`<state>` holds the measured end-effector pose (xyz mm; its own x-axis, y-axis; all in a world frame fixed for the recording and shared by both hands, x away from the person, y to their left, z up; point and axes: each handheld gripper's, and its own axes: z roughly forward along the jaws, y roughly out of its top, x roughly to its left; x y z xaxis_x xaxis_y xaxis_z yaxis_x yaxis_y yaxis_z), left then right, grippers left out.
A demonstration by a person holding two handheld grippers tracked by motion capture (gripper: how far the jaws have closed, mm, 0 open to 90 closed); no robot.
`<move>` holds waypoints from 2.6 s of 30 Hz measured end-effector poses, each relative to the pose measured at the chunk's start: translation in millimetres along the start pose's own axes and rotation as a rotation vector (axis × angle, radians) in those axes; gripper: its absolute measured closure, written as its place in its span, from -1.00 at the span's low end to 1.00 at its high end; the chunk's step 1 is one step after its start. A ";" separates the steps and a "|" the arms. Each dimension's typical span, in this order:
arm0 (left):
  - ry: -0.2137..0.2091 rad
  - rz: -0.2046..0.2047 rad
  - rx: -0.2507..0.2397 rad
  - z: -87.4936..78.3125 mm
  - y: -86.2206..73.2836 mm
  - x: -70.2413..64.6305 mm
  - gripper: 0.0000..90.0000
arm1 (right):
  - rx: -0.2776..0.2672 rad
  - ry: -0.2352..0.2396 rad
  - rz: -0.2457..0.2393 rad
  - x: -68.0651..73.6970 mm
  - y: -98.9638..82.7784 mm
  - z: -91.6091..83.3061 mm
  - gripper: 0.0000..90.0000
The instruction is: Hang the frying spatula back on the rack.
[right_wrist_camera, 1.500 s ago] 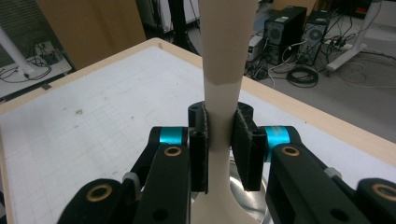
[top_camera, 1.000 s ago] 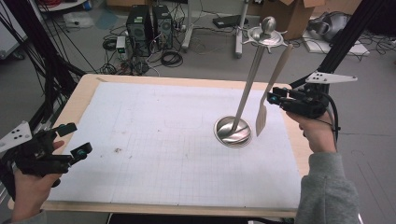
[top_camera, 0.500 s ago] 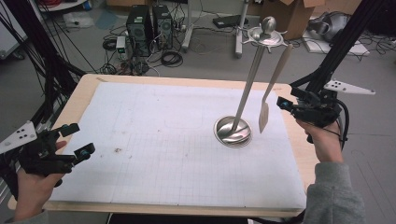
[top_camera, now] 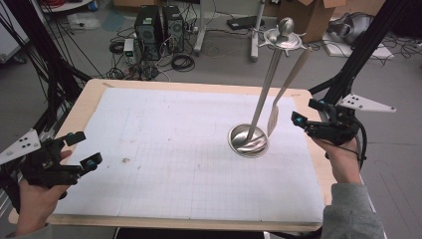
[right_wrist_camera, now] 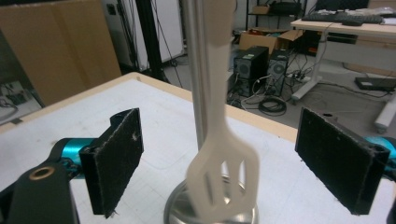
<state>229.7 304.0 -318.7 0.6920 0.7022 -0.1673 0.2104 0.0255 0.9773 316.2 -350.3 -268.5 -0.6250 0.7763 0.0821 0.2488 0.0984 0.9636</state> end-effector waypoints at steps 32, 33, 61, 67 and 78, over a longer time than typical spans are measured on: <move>-0.015 0.007 0.032 11.3 -4.5 -3.6 -0.96 | -0.014 0.109 -0.061 48.6 -61.6 -11.1 -0.68; -0.015 0.007 0.033 11.5 -4.5 -3.7 -0.96 | -0.014 0.112 -0.061 49.8 -63.3 -10.7 -0.68; -0.019 0.010 0.049 18.1 -8.4 -3.0 -0.96 | -0.030 0.102 0.028 43.1 -110.2 -17.6 -0.69; -0.021 0.009 0.054 20.1 -12.4 -0.4 -0.96 | -0.056 0.088 0.051 36.1 -112.5 -26.5 -0.68; -0.019 0.005 0.063 22.2 -17.0 3.1 -0.96 | -0.096 0.075 0.076 27.3 -114.6 -39.4 -0.68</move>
<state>243.6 289.9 -338.7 0.7061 0.6886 -0.1654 0.2498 -0.0237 0.9680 241.4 -364.9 -366.7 -0.6616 0.7299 0.1715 0.2279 -0.0221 0.9734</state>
